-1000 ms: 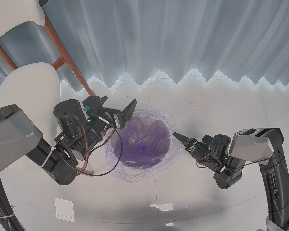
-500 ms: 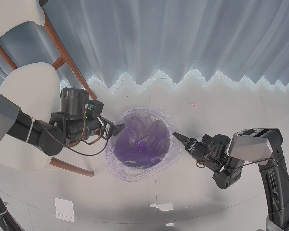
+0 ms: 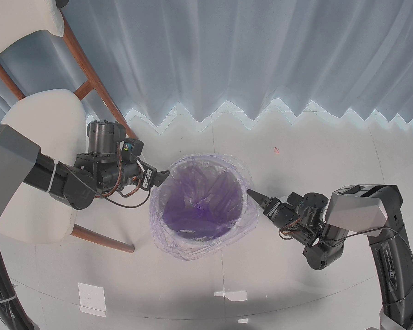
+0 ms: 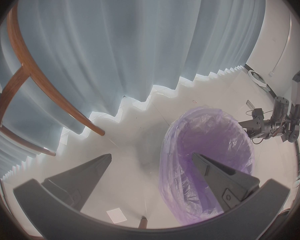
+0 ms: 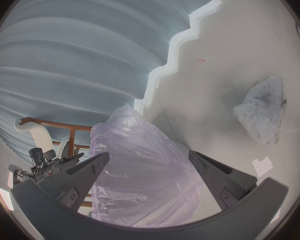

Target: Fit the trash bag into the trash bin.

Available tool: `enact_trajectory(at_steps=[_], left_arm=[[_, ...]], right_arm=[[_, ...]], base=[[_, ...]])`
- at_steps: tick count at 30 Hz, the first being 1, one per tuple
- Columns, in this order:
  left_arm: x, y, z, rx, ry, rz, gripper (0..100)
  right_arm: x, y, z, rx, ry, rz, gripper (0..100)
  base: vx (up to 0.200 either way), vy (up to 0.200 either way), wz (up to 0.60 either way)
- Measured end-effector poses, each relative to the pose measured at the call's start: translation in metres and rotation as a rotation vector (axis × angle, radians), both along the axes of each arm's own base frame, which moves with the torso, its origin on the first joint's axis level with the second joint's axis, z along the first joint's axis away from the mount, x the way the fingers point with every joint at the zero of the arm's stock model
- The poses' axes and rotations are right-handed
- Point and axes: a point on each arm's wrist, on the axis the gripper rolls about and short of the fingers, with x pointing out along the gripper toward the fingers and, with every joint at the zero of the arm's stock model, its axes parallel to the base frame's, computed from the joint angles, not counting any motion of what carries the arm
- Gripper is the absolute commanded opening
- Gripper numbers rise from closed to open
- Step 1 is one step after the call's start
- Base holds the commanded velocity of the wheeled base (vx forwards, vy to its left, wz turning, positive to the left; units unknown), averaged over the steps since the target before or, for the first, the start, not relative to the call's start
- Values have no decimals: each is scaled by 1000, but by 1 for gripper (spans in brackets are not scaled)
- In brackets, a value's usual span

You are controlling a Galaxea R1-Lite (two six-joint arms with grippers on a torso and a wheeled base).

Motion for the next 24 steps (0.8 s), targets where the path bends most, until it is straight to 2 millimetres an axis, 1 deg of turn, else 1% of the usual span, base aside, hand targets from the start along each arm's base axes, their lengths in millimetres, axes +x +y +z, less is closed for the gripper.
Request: enact_trajectory(at_steps=[6, 12, 13, 18, 24], left_arm=[[5, -3, -12, 16, 21, 1, 100], [13, -2, -26, 55, 0, 7, 100], [14, -3, -28, 59, 2, 9, 0], [18, -3, -33, 83, 3, 31, 0], [19, -3, -33, 83, 0, 33, 0]], right_arm=[[0, 0, 0, 0, 1, 0, 100], [0, 0, 0, -1, 0, 1, 100], [0, 0, -1, -1, -1, 1, 100], [0, 0, -2, -18, -7, 3, 100], [1, 1, -4, -21, -6, 4, 100]], base=[[0, 0, 0], [0, 0, 0], [0, 0, 0], [0, 0, 0], [0, 0, 0]])
